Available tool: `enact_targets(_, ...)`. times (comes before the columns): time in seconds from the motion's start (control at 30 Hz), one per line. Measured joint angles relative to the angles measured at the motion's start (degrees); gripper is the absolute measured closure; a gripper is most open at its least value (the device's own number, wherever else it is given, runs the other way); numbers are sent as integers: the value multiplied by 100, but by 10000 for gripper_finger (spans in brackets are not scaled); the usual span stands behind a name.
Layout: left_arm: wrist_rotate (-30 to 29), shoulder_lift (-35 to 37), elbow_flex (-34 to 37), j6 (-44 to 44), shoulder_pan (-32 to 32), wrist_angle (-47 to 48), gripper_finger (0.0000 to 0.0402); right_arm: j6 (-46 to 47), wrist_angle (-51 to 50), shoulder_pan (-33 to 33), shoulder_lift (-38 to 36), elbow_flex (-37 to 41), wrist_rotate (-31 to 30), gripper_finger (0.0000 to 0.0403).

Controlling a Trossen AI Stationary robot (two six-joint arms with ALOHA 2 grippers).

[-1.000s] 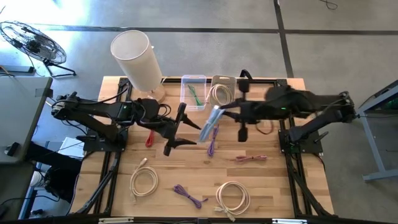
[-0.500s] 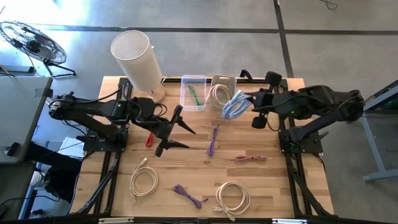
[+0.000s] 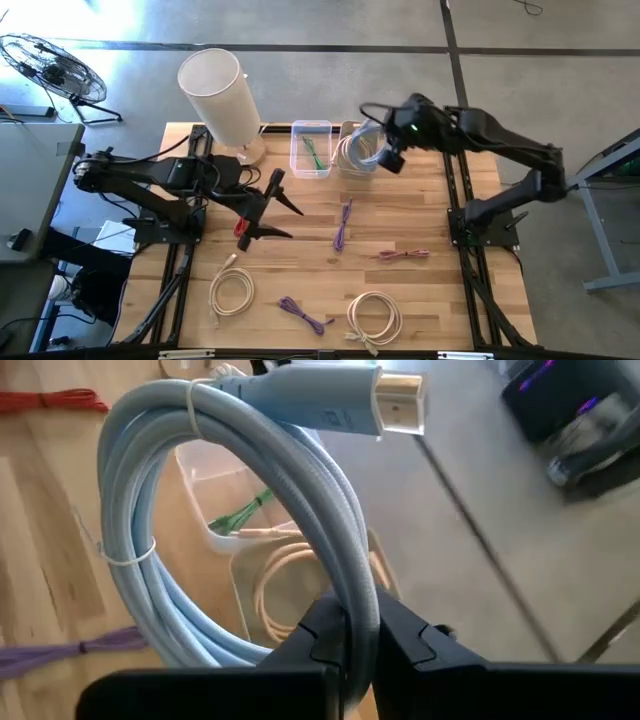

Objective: Pick & Place USB Port
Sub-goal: Put the blue usb cable into the white bin

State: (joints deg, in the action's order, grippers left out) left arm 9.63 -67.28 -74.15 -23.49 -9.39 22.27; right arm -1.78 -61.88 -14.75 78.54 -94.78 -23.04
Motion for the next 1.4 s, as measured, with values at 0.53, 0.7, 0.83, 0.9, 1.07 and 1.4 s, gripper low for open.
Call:
enact_targets(0.53,42,0,0,-7,0,571,158,-273,287,-1725,1462,2,1376,391)
enact_targets(0.7,42,0,0,-17,0,718,158,-274,316,-1988,1592,2,1541,391)
enact_targets(0.83,41,0,0,-59,0,817,158,-205,326,-2238,1610,2,1890,391)
enact_targets(0.9,39,0,0,-112,0,836,158,-179,330,-2366,1611,2,2024,391)
enact_targets(1.07,28,0,0,-328,0,876,158,-140,386,-2582,1611,2,2498,391)
enact_targets(1.4,-17,0,0,-348,0,936,158,-120,569,-2663,1946,2,3215,391)
